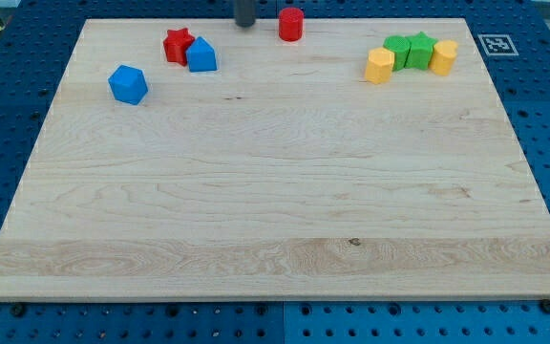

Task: Push the red circle right and then left

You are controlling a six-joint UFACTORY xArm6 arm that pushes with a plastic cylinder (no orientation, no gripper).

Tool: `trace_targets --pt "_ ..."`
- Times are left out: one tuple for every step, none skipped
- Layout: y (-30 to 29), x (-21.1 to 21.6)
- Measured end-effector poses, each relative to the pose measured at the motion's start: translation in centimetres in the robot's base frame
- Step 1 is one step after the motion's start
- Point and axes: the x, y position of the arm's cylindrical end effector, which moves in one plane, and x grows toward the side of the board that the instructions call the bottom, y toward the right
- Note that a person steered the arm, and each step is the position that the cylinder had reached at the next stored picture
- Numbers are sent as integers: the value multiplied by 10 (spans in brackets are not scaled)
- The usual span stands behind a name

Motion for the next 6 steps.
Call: trace_targets --pt "2 0" --pt "15 -1" --pt "26 0" --pt "44 0" --pt "70 0" --pt "122 0"
